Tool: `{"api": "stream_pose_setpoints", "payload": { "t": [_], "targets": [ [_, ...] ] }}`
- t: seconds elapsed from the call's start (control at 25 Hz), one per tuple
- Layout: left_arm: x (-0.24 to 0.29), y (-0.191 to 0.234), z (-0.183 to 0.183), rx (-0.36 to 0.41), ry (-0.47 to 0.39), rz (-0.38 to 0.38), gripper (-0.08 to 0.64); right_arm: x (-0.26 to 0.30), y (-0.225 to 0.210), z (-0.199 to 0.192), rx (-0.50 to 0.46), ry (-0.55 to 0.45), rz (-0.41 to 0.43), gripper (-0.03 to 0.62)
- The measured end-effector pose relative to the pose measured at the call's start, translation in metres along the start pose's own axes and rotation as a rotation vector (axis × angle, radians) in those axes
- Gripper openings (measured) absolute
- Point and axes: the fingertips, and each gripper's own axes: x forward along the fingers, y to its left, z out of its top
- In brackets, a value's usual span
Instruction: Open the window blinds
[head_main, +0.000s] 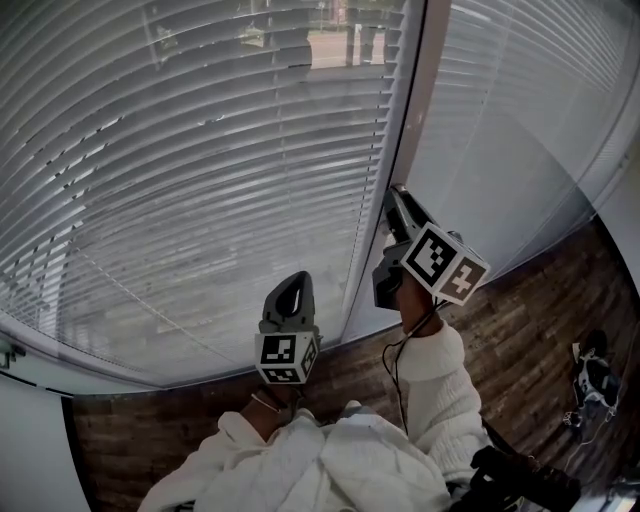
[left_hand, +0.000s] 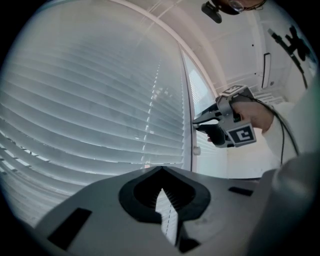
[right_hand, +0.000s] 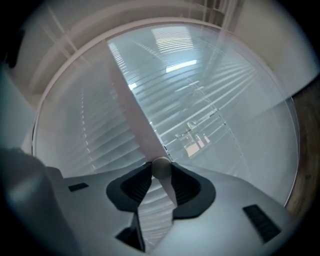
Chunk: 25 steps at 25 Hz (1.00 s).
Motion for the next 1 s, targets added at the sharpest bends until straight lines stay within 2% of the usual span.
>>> {"api": "stream_pose_setpoints", "payload": {
  "t": [0.24, 0.44, 0.88, 1.0],
  "targets": [
    [-0.006, 0.0, -0.001, 0.006, 0.001, 0.006, -0.003, -0.002, 0.002, -0.003, -0.512, 0.051, -0.094, 0.13],
    [-0.008, 0.003, -0.002, 0.001, 0.008, 0.022, -0.003, -0.002, 0.006, -0.003, -0.746, 0.078, -0.119, 0.13],
    [-0.011, 0.01, -0.001, 0.01, 0.002, 0.06, -0.003, -0.003, 0.016, -0.006, -1.328, 0.124, -0.16, 0.13],
    [-0.011, 0.013, 0.0, 0.012, -0.002, 0.068, -0.003, -0.002, 0.017, -0.008, -1.423, 0.131, -0.159, 0.13]
  ]
}}
